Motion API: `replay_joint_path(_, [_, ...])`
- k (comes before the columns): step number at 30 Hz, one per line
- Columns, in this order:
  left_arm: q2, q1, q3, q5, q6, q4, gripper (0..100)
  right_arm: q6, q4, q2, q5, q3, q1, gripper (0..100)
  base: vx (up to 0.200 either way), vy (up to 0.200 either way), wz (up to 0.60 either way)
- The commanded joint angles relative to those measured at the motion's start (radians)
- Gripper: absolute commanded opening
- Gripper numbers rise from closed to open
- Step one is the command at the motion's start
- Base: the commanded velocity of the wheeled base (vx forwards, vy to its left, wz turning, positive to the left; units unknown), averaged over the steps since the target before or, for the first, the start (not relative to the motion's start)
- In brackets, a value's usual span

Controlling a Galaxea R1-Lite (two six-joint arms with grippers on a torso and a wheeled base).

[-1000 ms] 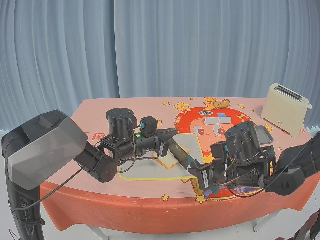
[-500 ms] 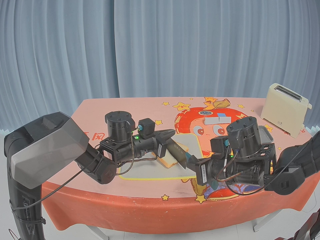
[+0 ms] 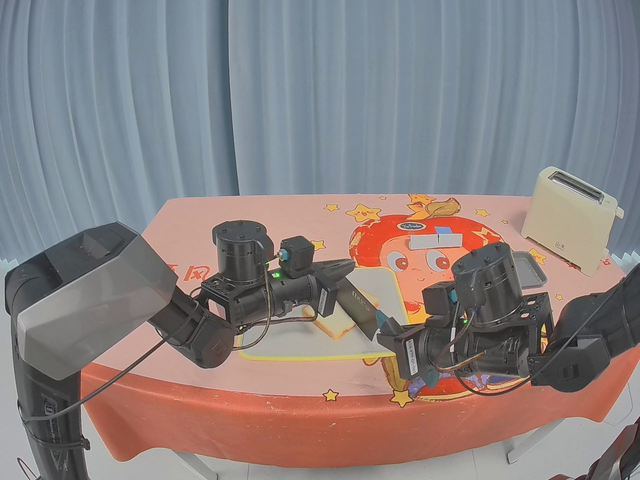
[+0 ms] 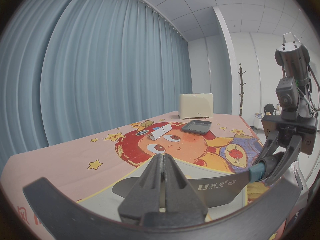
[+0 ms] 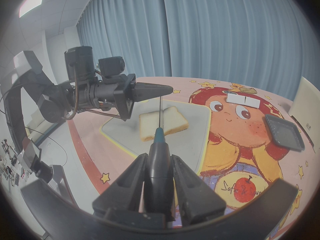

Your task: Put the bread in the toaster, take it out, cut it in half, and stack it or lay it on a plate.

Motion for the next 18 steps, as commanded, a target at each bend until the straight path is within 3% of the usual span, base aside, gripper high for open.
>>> replay_joint_path(1, [-0.046,-0.001,-0.007,0.001,-0.002,0.001,0,0.001,0.017,-0.001,0.002,-0.003,0.0,0,0.0,0.0,0.0])
replay_joint_path(18, [0.043,0.008,0.008,0.001,0.0,-0.013,0,0.009,-0.005,-0.008,0.0,-0.032,0.004,0,0.0,0.0,0.0])
